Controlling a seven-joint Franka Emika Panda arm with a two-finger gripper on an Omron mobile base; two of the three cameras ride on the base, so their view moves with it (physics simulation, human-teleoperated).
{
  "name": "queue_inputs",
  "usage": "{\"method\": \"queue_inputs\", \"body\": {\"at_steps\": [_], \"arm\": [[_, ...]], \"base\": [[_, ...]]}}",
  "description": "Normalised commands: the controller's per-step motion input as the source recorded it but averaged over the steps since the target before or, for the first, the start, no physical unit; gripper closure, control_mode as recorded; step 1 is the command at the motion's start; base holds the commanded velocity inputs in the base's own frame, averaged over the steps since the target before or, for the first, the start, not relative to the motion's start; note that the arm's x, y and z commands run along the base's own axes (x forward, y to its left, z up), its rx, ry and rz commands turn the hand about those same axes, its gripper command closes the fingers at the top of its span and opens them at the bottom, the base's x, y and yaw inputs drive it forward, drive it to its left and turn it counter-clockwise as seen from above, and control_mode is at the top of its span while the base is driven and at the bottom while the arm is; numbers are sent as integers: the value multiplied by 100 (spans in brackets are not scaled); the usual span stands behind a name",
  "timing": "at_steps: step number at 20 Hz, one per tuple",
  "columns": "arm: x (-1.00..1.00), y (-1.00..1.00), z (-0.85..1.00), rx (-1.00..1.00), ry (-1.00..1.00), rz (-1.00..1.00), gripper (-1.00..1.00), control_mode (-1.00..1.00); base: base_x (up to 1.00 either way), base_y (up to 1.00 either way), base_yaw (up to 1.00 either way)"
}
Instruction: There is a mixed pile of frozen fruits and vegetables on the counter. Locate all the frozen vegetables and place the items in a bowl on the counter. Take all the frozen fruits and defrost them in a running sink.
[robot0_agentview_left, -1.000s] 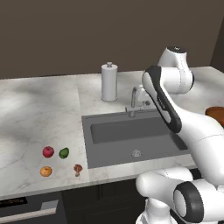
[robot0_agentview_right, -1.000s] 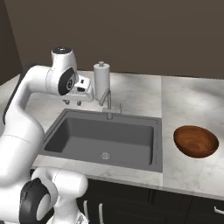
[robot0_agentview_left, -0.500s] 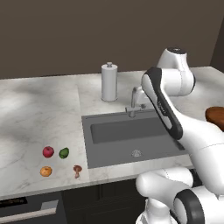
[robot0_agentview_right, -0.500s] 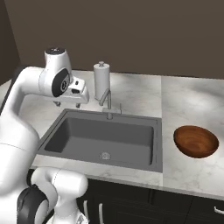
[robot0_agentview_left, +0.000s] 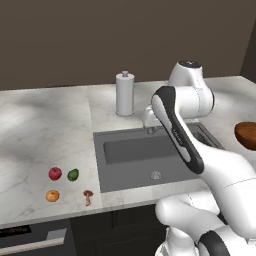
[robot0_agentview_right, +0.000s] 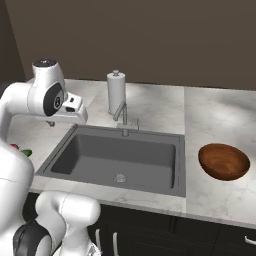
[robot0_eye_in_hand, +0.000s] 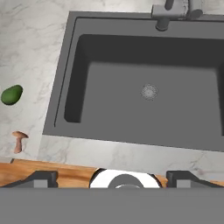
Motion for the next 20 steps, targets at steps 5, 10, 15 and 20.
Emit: {"method": "queue_inputs", "body": {"at_steps": [5, 10, 15, 20], "arm": [[-17, 52, -10, 0, 4, 7, -100, -100], [-8, 55, -14, 0, 6, 9, -100, -100], [-7, 49, -27, 0, 5, 1, -100, -100], [0, 51, -42, 0, 13, 0, -100, -100]], "base": [[0, 0, 0], [0, 0, 0], [0, 0, 0], [0, 0, 0]]}}
